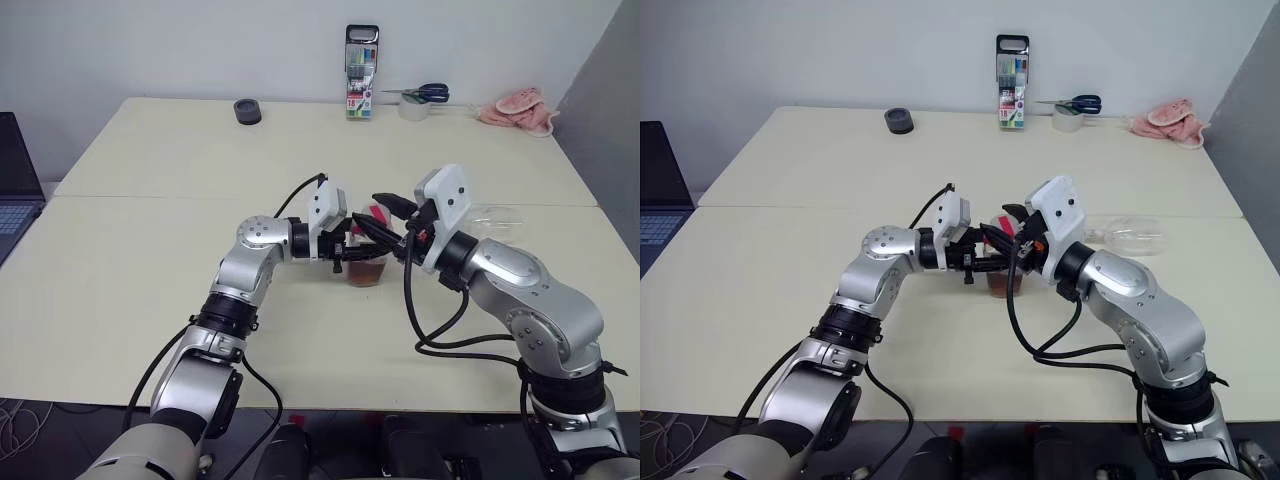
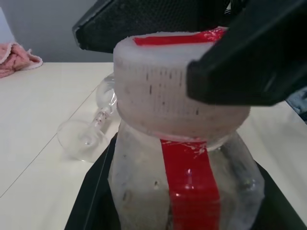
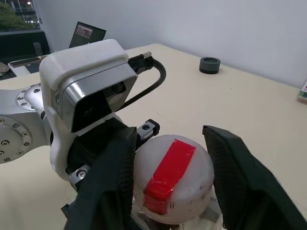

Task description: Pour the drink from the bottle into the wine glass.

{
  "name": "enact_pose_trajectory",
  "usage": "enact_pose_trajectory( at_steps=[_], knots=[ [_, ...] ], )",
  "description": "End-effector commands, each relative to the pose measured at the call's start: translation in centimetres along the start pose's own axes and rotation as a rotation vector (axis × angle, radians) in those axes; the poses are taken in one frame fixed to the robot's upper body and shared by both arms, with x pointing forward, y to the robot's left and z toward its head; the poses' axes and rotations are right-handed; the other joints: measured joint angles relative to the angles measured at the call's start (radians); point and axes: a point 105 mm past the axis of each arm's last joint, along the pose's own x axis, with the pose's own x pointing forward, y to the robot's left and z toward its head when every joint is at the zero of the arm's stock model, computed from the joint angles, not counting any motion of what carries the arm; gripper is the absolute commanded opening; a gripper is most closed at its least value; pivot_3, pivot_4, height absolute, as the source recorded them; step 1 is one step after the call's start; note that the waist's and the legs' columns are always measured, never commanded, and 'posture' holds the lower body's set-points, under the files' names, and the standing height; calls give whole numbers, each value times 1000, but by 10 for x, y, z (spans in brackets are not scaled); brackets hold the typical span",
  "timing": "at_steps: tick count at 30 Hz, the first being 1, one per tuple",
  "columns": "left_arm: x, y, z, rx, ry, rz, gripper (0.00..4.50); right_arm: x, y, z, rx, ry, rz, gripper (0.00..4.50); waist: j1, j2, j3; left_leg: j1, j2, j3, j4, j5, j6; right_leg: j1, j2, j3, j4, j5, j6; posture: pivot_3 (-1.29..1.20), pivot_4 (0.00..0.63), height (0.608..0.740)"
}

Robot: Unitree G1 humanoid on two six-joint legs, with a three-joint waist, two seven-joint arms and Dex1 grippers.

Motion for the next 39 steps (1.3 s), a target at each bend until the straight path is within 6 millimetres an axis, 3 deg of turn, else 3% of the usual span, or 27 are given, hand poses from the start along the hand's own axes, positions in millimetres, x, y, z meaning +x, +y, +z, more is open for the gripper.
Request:
enact_pose_trajectory(
  at_steps=[1,4,8,11,14,15,19,22,26,29,39],
  knots=[
    [4,0,17,49,-45,-16,1788,-2,4,12,-27,-46,28,1838,0,0,0,0,0,0,0,0,0,0,0,0,0,0,0,0,150,740],
    [4,-1,22,43,-64,-35,1787,-5,15,14,-100,-45,251,1838,0,0,0,0,0,0,0,0,0,0,0,0,0,0,0,0,150,740],
    [3,-6,23,54,-49,-95,1780,-7,-7,7,-329,58,507,1838,-3,0,0,0,-1,2,2,-2,3,1,0,0,0,0,0,0,150,740],
    [1,-6,23,56,-41,-100,1780,-5,-17,7,-368,95,570,1838,-11,0,0,1,0,1,1,-2,3,1,1,0,0,0,0,0,150,740],
    [-1,-3,24,47,-52,-71,1780,-5,-15,5,-316,90,582,1838,-16,0,0,0,1,0,1,-1,2,0,1,-1,0,0,0,0,150,740],
    [-1,-1,25,44,-57,-55,1780,-4,-19,9,-292,53,529,1838,-16,0,0,-1,0,0,2,0,0,0,0,-1,0,0,0,0,150,740],
    [-2,12,28,11,-94,45,1766,-10,-32,26,-263,-56,330,3213,-12,0,0,-3,0,-1,6,0,0,0,-2,0,1,0,0,0,150,740],
    [-2,20,30,2,-105,94,1765,-22,-21,36,-215,-100,245,4269,-2,1,0,-10,0,-3,12,0,-1,-4,-3,-1,3,1,1,0,150,740],
    [0,22,29,6,-102,95,1765,-25,-10,31,-133,-142,41,4275,1,1,0,-15,-1,-3,14,0,-1,-10,-3,-1,8,1,1,0,150,740],
    [3,22,28,9,-99,84,1765,-14,-7,21,-121,-150,-116,4275,-1,1,0,-14,-2,-1,14,0,-1,-11,-2,1,9,1,1,0,150,740],
    [7,18,23,36,-79,43,1765,6,-5,15,-107,-182,-238,4275,-8,1,0,-13,-2,-1,15,1,-1,-12,0,1,14,1,1,0,150,740]
  ],
)
